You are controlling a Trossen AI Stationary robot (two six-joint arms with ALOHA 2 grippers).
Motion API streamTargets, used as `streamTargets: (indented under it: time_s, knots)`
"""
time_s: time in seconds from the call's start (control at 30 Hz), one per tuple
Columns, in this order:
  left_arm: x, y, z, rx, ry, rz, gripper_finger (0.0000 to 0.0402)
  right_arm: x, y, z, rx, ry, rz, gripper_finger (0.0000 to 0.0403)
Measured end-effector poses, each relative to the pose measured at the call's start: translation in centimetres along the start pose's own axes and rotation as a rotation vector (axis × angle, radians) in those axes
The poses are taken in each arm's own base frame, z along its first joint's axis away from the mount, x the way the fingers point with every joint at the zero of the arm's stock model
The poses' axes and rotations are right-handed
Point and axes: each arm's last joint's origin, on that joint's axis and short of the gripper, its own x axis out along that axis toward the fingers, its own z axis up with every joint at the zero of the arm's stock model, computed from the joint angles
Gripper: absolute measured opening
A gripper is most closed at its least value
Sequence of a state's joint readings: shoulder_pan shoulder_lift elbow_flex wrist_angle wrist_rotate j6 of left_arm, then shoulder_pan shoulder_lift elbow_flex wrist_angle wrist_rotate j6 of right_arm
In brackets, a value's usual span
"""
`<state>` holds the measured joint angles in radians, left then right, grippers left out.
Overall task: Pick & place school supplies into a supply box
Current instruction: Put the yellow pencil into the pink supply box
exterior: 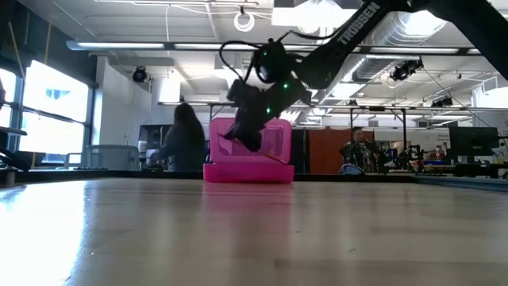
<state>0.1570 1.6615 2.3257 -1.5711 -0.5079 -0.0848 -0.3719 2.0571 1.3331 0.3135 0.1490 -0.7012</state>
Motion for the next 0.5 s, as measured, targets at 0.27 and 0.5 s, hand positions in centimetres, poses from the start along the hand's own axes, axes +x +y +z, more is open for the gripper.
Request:
streamTargets:
  time_s: [0.27,0.5]
  knots:
    - [0.0,0.0,0.0,0.002,0.000,0.000,0.0083,0.8,0.3,-1.0,-0.034,0.024,-0.011,0.0000]
    - [0.0,0.0,0.0,0.001,0.000,0.003,0.0083,1.0,-0.5,-1.7,0.051,0.026,-0.005,0.0015]
